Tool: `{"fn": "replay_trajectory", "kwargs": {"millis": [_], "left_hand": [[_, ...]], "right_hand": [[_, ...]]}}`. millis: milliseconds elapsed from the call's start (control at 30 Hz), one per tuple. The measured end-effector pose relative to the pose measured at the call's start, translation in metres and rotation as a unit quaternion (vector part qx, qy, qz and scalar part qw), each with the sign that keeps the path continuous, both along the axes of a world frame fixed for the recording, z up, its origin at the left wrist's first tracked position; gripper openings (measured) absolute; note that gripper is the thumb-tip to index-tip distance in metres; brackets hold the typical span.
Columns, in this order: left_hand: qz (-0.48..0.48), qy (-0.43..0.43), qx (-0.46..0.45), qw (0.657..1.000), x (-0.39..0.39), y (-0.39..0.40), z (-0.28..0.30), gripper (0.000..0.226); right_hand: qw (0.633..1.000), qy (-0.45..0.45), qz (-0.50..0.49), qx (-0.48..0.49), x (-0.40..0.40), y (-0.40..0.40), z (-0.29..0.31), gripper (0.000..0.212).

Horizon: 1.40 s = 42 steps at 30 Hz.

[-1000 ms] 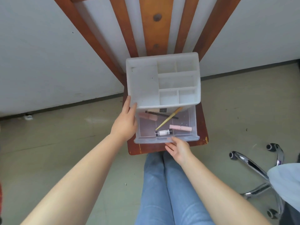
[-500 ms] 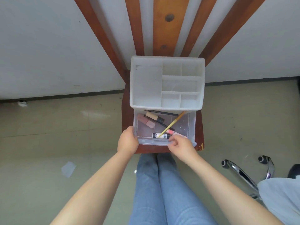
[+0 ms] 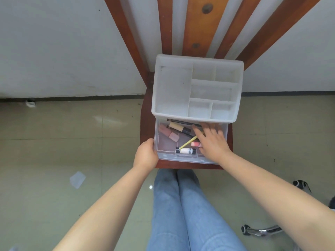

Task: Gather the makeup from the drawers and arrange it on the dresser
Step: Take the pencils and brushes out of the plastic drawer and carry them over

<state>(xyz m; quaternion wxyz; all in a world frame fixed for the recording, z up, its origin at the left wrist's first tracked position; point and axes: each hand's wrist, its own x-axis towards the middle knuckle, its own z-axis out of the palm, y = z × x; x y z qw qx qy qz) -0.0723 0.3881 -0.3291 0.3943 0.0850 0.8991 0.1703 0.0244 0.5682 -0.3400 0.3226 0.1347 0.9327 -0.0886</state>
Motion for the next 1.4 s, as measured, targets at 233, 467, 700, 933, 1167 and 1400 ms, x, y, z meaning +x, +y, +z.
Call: {"fn": "replay_trajectory", "kwargs": {"millis": [233,467,700,933,1167,1400], "left_hand": [[-0.003,0.042,-0.081,0.996,0.011,0.012,0.006,0.025],[-0.025,0.119,-0.125,0.985,0.019,0.021,0.005,0.036],[-0.091,0.187,-0.104,0.973,0.026,0.014,-0.013,0.074],[-0.121,0.248,-0.1,0.956,0.027,0.012,-0.014,0.068],[-0.069,0.199,-0.089,0.973,0.027,0.012,-0.01,0.054],[-0.073,0.128,-0.082,0.986,0.026,0.01,-0.007,0.051]], "right_hand": [[1.0,-0.01,0.001,0.028,-0.006,-0.005,0.0,0.057],[0.997,0.017,-0.062,-0.038,-0.013,-0.013,0.008,0.034],[0.993,0.075,-0.076,-0.05,-0.035,-0.032,0.009,0.033],[0.995,0.005,-0.091,-0.035,-0.053,-0.036,-0.001,0.044],[0.997,-0.02,-0.076,0.007,-0.067,-0.042,-0.003,0.037],[0.996,-0.006,-0.09,0.025,-0.068,-0.04,-0.01,0.033]]}}
